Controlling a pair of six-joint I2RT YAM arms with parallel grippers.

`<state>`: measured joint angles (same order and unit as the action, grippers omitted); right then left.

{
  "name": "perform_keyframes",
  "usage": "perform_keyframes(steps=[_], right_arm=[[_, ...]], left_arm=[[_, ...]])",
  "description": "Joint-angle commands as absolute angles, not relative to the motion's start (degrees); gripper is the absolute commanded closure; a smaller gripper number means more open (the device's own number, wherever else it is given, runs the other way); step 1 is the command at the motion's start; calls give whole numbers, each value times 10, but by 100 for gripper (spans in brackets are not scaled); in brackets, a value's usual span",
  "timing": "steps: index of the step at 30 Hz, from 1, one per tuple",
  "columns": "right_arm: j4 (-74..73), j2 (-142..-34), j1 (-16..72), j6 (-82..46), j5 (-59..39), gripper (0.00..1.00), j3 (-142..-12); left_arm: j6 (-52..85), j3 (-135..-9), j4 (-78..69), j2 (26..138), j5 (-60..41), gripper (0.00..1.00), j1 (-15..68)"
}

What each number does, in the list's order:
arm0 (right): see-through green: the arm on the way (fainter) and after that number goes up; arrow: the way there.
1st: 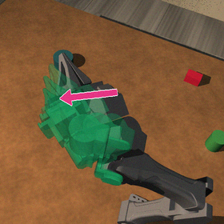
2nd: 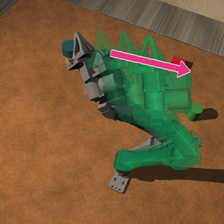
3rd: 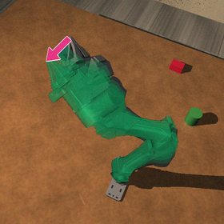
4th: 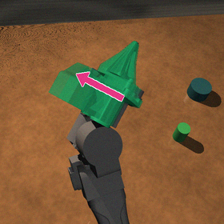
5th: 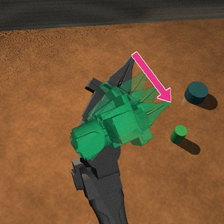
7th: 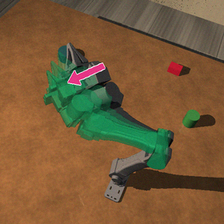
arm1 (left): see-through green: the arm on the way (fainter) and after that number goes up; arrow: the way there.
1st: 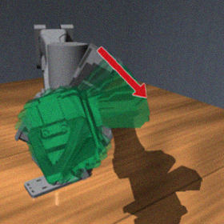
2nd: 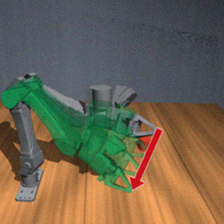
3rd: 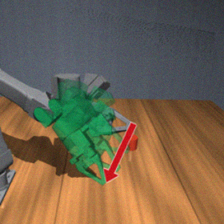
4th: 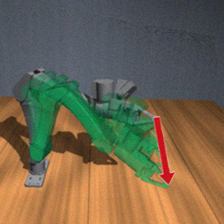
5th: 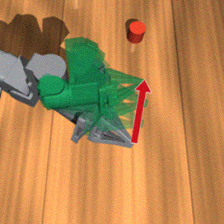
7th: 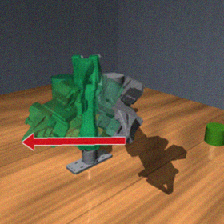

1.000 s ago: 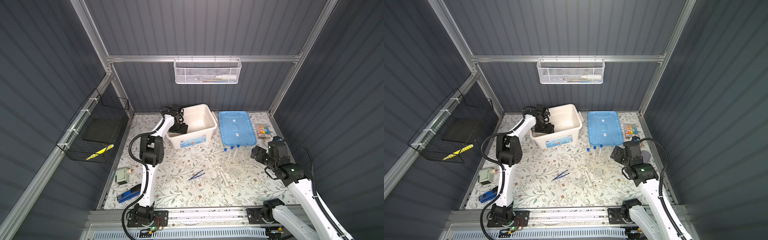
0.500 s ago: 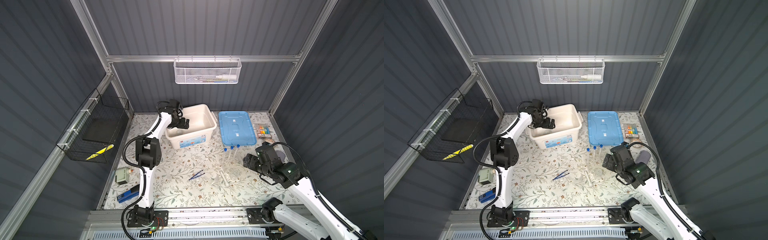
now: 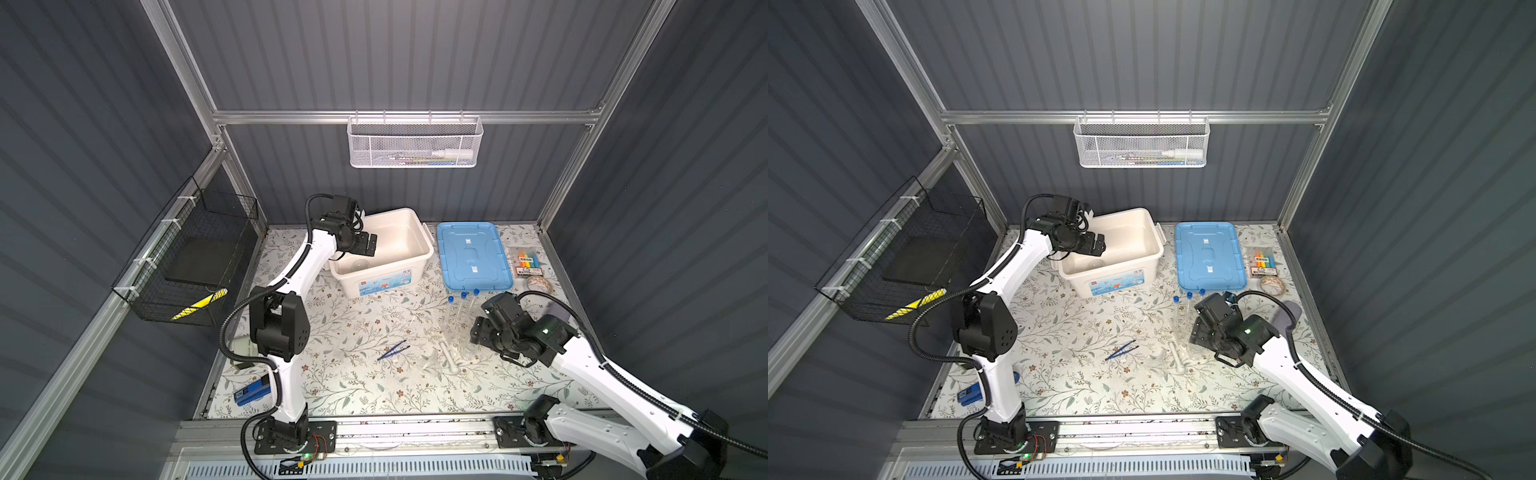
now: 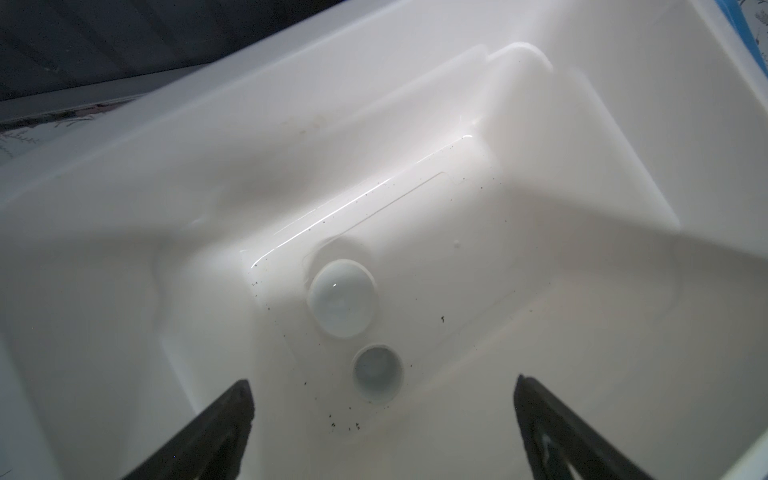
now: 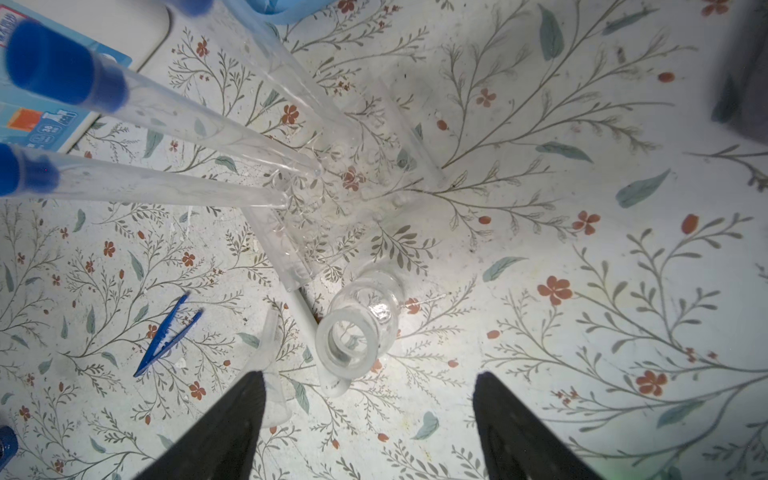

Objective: Organize the chemistry lab equipment
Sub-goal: 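Lower the right gripper onto the clear glass bottle and close on it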

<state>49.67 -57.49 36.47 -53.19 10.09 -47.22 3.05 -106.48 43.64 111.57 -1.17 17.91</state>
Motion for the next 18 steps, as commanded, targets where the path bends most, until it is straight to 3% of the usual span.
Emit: perform_keyframes(steps=[1, 18], right_arm=[[503, -592, 368, -552, 91, 22, -465], [474, -705, 370, -543, 66, 32, -476]], left_arm=[[41, -1032, 387, 1074, 11, 0, 180], [47, -982, 363, 1039, 55, 0, 179]])
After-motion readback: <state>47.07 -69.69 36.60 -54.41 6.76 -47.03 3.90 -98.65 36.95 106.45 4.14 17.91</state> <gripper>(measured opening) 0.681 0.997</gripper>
